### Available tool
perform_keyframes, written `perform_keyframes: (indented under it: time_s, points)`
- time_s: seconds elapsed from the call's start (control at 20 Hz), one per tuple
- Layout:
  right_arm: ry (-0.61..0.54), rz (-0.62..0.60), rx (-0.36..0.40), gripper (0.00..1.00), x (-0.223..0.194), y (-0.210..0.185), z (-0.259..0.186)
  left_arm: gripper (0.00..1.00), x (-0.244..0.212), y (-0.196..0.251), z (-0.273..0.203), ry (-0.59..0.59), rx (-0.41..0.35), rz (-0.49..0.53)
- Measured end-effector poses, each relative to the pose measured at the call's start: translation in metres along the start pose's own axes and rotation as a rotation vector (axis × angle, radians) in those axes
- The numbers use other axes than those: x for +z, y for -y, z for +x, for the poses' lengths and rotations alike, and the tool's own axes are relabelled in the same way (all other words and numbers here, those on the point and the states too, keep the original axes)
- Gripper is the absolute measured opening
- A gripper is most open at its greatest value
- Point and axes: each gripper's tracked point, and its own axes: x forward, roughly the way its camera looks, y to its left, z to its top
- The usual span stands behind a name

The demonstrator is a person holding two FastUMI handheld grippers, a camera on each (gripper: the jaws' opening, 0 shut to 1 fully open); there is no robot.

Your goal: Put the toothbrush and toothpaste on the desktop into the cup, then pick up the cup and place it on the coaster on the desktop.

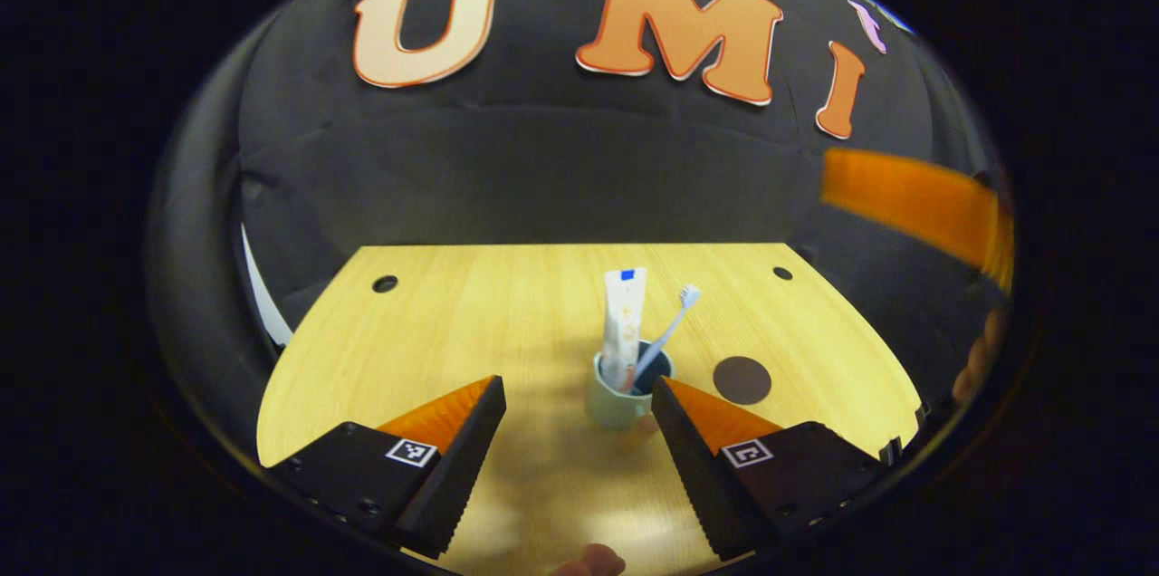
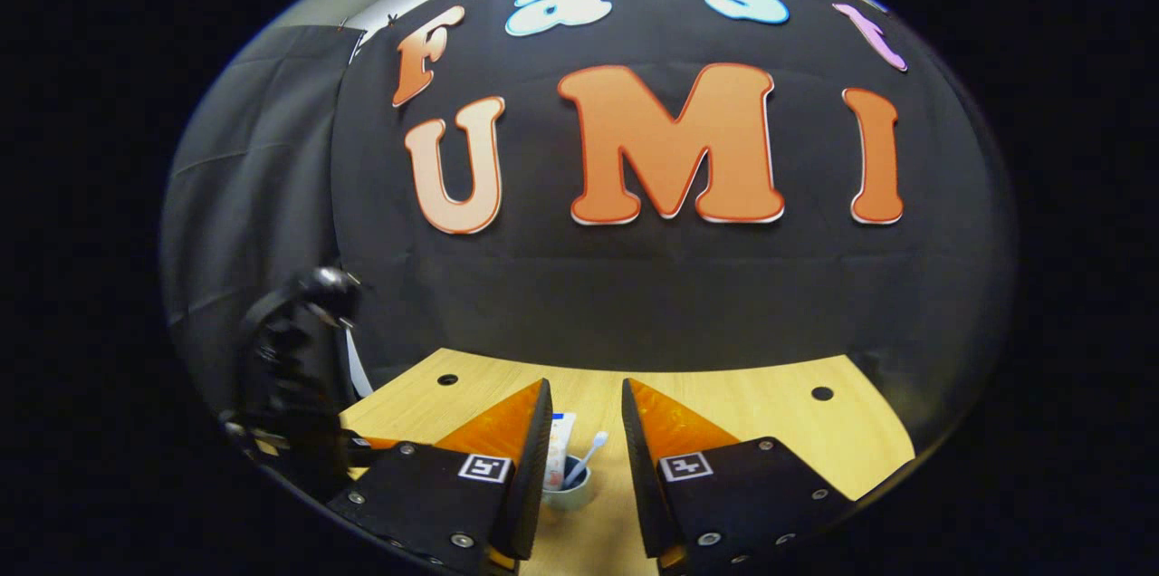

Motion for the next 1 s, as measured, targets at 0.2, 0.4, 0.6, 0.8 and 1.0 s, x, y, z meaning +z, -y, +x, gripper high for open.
perform_keyframes:
  time_s: [0.2, 0.4, 0.6, 0.8, 1.0]
  points:
    - [0.044, -0.015, -0.044, 0.59, 0.043, 0.037, -0.041, 0.98, -0.009, 0.013, 0.029, -0.089, 0.021, -0.007]
    - [0.068, 0.017, -0.108, 0.77, 0.067, 0.076, -0.078, 0.98, -0.026, 0.028, 0.046, -0.223, 0.015, -0.072]
    - [0.086, 0.009, -0.157, 0.97, 0.074, 0.103, -0.117, 0.98, -0.039, 0.049, 0.055, -0.361, -0.032, -0.162]
    - [0.096, 0.023, -0.207, 0.97, 0.072, 0.124, -0.150, 0.98, -0.053, 0.042, 0.085, -0.479, 0.041, -0.120]
    - [0.110, 0.047, -0.259, 0.97, 0.065, 0.139, -0.180, 0.98, -0.070, 0.043, 0.111, -0.577, 0.038, -0.054]
